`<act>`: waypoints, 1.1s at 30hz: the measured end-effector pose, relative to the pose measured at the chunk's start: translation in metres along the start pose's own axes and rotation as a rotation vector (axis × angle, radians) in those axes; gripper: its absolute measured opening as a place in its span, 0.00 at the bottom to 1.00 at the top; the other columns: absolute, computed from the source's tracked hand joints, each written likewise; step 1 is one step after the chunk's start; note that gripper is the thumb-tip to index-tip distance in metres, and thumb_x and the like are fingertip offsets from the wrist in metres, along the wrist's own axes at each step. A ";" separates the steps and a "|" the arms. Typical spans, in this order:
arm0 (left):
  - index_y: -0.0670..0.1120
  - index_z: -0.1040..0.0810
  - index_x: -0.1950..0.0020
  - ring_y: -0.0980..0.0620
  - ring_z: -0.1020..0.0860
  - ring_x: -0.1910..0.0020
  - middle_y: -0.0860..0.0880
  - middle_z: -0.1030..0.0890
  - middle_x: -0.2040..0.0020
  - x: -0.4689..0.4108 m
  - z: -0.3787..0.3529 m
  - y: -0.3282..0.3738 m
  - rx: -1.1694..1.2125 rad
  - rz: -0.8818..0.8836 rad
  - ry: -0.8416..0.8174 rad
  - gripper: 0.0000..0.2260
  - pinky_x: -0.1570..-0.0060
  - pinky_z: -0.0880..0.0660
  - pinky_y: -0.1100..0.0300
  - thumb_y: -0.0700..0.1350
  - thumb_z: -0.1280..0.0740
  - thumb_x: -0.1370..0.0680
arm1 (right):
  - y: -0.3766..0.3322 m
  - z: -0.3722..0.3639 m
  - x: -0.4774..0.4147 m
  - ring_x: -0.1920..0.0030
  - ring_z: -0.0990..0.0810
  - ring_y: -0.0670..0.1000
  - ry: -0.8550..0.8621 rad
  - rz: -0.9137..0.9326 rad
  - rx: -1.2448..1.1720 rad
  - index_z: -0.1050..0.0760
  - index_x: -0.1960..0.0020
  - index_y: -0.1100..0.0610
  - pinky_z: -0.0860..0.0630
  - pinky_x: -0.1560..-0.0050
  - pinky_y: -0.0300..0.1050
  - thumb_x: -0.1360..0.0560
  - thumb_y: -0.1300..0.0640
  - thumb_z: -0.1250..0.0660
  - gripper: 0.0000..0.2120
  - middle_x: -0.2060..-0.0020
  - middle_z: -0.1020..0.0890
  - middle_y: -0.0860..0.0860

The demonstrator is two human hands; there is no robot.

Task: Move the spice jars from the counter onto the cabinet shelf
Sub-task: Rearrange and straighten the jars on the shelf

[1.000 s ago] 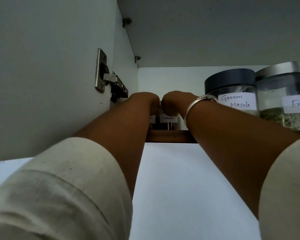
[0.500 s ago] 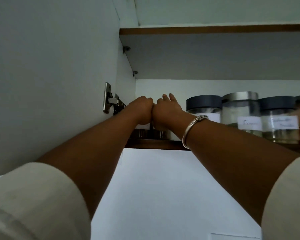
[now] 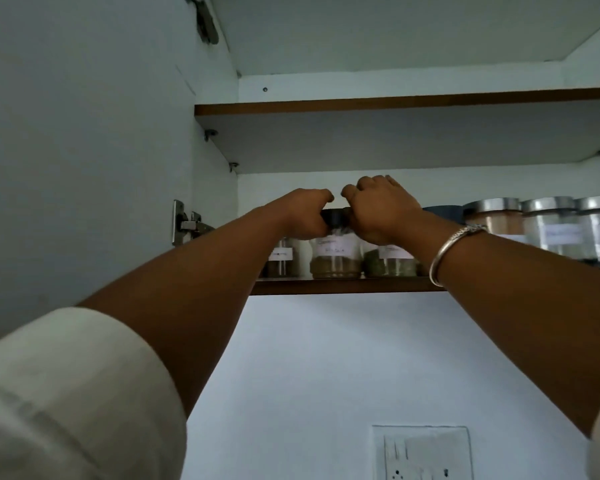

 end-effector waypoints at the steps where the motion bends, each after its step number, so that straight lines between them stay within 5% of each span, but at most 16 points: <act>1: 0.44 0.37 0.27 0.45 0.29 0.34 0.44 0.29 0.31 -0.001 -0.001 0.006 -0.021 -0.015 -0.004 0.25 0.37 0.32 0.56 0.43 0.35 0.23 | 0.011 -0.001 0.004 0.36 0.32 0.62 -0.008 -0.029 -0.024 0.37 0.30 0.60 0.37 0.33 0.56 0.21 0.50 0.43 0.23 0.36 0.29 0.62; 6: 0.45 0.29 0.32 0.45 0.26 0.38 0.44 0.24 0.36 -0.006 -0.005 0.019 -0.051 -0.034 0.034 0.18 0.41 0.30 0.55 0.39 0.38 0.22 | 0.048 -0.011 0.016 0.40 0.27 0.61 -0.110 -0.157 -0.211 0.30 0.34 0.59 0.29 0.45 0.49 0.24 0.60 0.40 0.18 0.40 0.28 0.62; 12: 0.46 0.25 0.34 0.44 0.25 0.40 0.44 0.22 0.37 -0.016 -0.009 0.015 -0.090 -0.022 0.114 0.17 0.39 0.28 0.54 0.40 0.35 0.23 | 0.048 -0.014 0.010 0.51 0.23 0.61 -0.038 -0.179 -0.180 0.25 0.40 0.59 0.27 0.52 0.47 0.26 0.65 0.38 0.15 0.37 0.33 0.61; 19: 0.45 0.27 0.33 0.44 0.26 0.38 0.44 0.24 0.35 -0.036 -0.023 -0.002 -0.094 0.008 0.084 0.18 0.39 0.30 0.57 0.37 0.37 0.22 | 0.036 -0.030 -0.008 0.45 0.24 0.58 -0.054 -0.098 -0.048 0.24 0.43 0.63 0.30 0.52 0.44 0.26 0.65 0.37 0.12 0.45 0.25 0.59; 26: 0.48 0.29 0.31 0.45 0.27 0.37 0.46 0.25 0.34 -0.069 -0.054 -0.024 -0.208 0.029 0.050 0.19 0.41 0.30 0.59 0.38 0.36 0.22 | 0.024 -0.058 -0.032 0.42 0.25 0.57 -0.140 -0.076 0.003 0.29 0.38 0.63 0.28 0.49 0.46 0.25 0.61 0.38 0.16 0.42 0.26 0.59; 33: 0.48 0.31 0.29 0.45 0.29 0.35 0.46 0.27 0.32 -0.098 -0.078 -0.045 -0.272 0.036 0.006 0.22 0.39 0.32 0.58 0.36 0.37 0.22 | 0.025 -0.084 -0.063 0.58 0.29 0.52 -0.193 -0.066 0.020 0.32 0.57 0.59 0.31 0.56 0.43 0.24 0.60 0.39 0.04 0.66 0.32 0.52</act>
Point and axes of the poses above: each hand's wrist, its own x-axis away from the middle knuckle, its own z-axis out of the back of the hand, y = z × x, the point moved 4 cm from there along -x, towards the middle knuckle
